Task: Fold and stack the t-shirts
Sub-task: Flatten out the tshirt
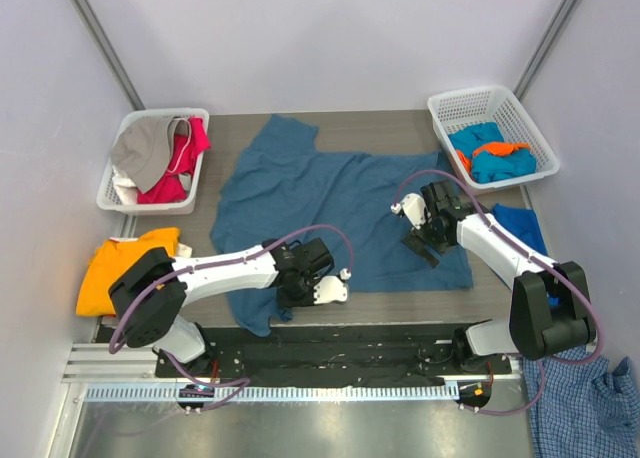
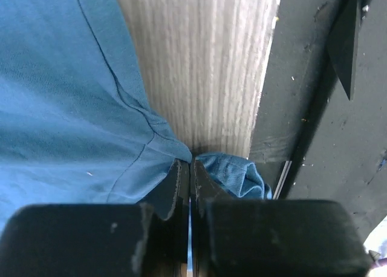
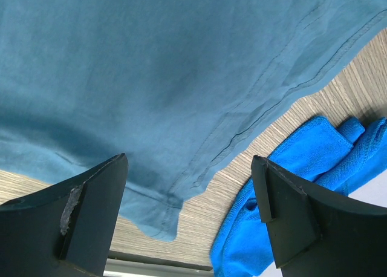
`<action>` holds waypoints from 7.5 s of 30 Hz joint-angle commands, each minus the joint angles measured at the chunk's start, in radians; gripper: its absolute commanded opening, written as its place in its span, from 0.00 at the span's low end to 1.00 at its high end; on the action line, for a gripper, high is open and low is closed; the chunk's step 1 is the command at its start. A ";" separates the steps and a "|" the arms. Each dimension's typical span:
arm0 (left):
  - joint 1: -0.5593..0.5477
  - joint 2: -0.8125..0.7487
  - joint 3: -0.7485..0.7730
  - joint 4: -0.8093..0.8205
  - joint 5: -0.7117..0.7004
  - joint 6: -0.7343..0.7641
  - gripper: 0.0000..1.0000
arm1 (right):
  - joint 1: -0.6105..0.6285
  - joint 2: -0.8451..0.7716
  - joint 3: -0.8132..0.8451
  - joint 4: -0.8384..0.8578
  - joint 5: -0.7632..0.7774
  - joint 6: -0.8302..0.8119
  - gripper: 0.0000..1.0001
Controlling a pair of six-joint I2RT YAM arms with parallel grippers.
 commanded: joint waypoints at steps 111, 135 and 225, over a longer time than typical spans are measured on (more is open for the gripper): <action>0.656 -0.062 -0.259 0.601 -0.273 0.398 0.73 | -0.070 0.267 -0.055 0.428 0.239 -0.127 0.89; 0.799 -0.196 -0.421 0.560 -0.290 0.557 0.70 | -0.130 0.208 -0.131 0.431 0.264 -0.179 0.89; 0.833 0.574 0.391 0.716 -0.579 0.321 0.93 | -0.127 0.239 0.249 0.673 0.026 0.293 0.92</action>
